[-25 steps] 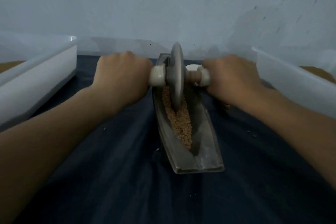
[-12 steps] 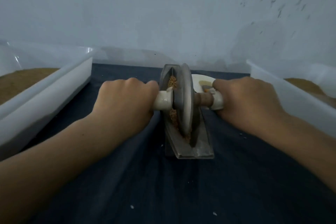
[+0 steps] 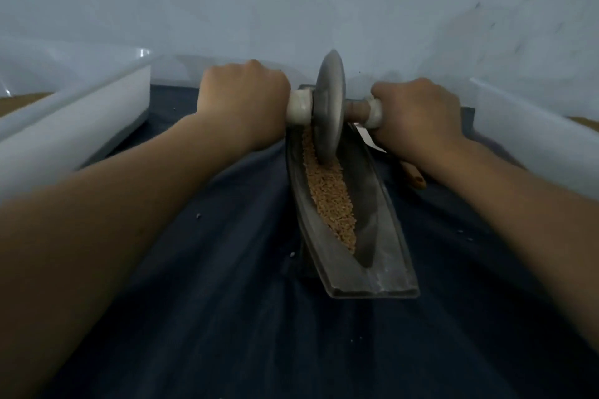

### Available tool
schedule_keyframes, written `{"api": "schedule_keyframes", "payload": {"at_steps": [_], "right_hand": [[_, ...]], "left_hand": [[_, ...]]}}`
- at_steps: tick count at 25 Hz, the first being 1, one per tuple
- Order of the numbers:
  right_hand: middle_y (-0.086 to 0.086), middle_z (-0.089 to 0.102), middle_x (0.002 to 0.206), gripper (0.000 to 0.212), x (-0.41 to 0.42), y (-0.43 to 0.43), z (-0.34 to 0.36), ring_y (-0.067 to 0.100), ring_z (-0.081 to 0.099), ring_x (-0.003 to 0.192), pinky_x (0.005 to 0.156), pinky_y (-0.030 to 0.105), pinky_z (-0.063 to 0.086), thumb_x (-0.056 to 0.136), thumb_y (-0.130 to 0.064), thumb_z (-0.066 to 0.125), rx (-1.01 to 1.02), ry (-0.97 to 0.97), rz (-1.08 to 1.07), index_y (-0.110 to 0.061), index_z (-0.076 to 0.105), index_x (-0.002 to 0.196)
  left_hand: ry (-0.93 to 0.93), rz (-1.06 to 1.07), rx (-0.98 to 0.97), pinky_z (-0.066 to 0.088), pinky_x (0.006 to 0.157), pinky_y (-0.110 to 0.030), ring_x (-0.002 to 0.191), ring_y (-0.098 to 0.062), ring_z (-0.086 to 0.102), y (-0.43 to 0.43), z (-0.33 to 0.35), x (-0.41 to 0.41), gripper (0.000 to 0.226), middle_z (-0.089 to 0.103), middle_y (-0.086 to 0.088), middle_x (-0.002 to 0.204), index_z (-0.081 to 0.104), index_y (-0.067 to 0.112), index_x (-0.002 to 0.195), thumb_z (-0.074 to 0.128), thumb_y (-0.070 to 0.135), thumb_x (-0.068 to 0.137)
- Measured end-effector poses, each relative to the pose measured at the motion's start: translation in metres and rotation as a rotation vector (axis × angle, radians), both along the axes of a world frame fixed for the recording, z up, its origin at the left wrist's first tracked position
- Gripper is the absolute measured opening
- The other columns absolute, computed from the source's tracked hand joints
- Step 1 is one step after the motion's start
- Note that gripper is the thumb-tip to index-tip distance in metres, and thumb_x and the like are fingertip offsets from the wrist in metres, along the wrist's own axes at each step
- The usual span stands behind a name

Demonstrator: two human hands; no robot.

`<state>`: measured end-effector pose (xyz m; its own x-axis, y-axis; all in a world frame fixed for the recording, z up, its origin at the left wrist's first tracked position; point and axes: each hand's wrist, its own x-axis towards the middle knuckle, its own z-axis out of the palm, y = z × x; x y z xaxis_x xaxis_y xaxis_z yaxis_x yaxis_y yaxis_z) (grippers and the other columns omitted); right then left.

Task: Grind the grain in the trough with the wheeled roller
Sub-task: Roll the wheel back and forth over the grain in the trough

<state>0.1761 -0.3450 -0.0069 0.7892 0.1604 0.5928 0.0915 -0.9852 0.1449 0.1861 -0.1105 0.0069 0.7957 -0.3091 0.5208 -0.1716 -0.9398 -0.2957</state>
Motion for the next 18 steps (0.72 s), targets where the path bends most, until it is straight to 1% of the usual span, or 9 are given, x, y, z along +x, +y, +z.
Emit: {"api": "schedule_keyframes", "payload": {"at_steps": [1,2,5,6,8,11,13,15,18], "right_hand": [[-0.004,0.041,0.060,0.029,0.004,-0.001,-0.002,0.026,0.044,0.060,0.049,0.026,0.023,0.081,-0.025,0.067,0.011,-0.009,-0.004,-0.025,0.041,0.069],[-0.002,0.045,0.062,0.027,0.004,-0.001,-0.002,0.027,0.046,0.061,0.050,0.027,0.025,0.082,-0.025,0.067,0.023,-0.006,0.008,-0.025,0.043,0.071],[0.003,0.060,0.073,0.016,-0.027,0.001,0.000,0.032,0.057,0.071,0.054,0.032,0.038,0.085,-0.034,0.068,0.023,0.035,0.028,-0.026,0.054,0.080],[0.003,0.060,0.074,0.017,-0.043,0.001,0.001,0.031,0.058,0.071,0.054,0.033,0.040,0.083,-0.034,0.069,-0.001,0.052,0.035,-0.027,0.053,0.081],[0.000,0.056,0.069,0.018,-0.076,-0.002,0.002,0.030,0.054,0.065,0.052,0.032,0.037,0.081,-0.036,0.063,-0.042,0.070,0.058,-0.027,0.048,0.078],[0.000,0.053,0.061,0.025,-0.114,-0.009,0.007,0.032,0.054,0.057,0.048,0.031,0.034,0.077,-0.054,0.042,-0.046,0.072,0.097,-0.029,0.043,0.076],[0.000,0.050,0.059,0.022,-0.117,-0.012,0.007,0.032,0.054,0.055,0.048,0.031,0.037,0.075,-0.055,0.044,-0.037,0.107,0.110,-0.035,0.034,0.074],[0.001,0.047,0.059,0.025,-0.102,-0.009,0.004,0.032,0.055,0.056,0.048,0.030,0.035,0.078,-0.048,0.054,-0.052,0.075,0.081,-0.034,0.035,0.072],[-0.004,0.041,0.059,0.025,-0.056,-0.002,0.001,0.027,0.049,0.056,0.049,0.025,0.026,0.077,-0.040,0.068,-0.073,0.002,0.002,-0.029,0.046,0.072]], "left_hand": [[-0.007,0.001,0.009,0.025,0.049,-0.027,0.052,-0.020,0.041,-0.002,0.002,0.003,0.006,0.041,-0.001,0.065,0.062,0.018,0.083,0.060,0.024,0.083],[-0.011,0.001,0.013,0.027,0.050,-0.028,0.054,-0.021,0.043,-0.002,0.003,0.001,0.006,0.042,-0.001,0.065,0.062,0.018,0.084,0.060,0.023,0.082],[0.011,-0.032,0.016,0.035,0.058,-0.033,0.070,-0.031,0.059,0.000,0.003,-0.026,0.006,0.045,-0.004,0.070,0.061,0.022,0.087,0.061,0.025,0.082],[0.012,-0.051,0.031,0.035,0.056,-0.033,0.066,-0.029,0.056,0.003,0.002,-0.040,0.006,0.043,-0.001,0.068,0.060,0.023,0.085,0.062,0.028,0.082],[0.000,-0.080,0.061,0.027,0.049,-0.029,0.052,-0.020,0.040,0.011,0.000,-0.068,0.016,0.038,0.004,0.063,0.051,0.026,0.075,0.062,0.035,0.082],[-0.005,-0.113,0.092,0.014,0.044,-0.025,0.045,-0.012,0.022,0.020,0.002,-0.095,0.038,0.034,0.008,0.058,0.030,0.030,0.064,0.061,0.043,0.080],[-0.022,-0.138,0.103,0.012,0.045,-0.024,0.045,-0.011,0.020,0.020,0.004,-0.095,0.037,0.032,0.009,0.058,0.032,0.031,0.065,0.062,0.046,0.079],[-0.029,-0.135,0.094,0.016,0.046,-0.025,0.047,-0.015,0.027,0.018,-0.001,-0.080,0.025,0.034,0.008,0.060,0.042,0.031,0.071,0.061,0.044,0.080],[-0.022,-0.108,0.067,0.028,0.051,-0.030,0.060,-0.027,0.053,0.015,-0.008,-0.043,0.016,0.040,0.005,0.066,0.053,0.028,0.077,0.062,0.041,0.084]]}}
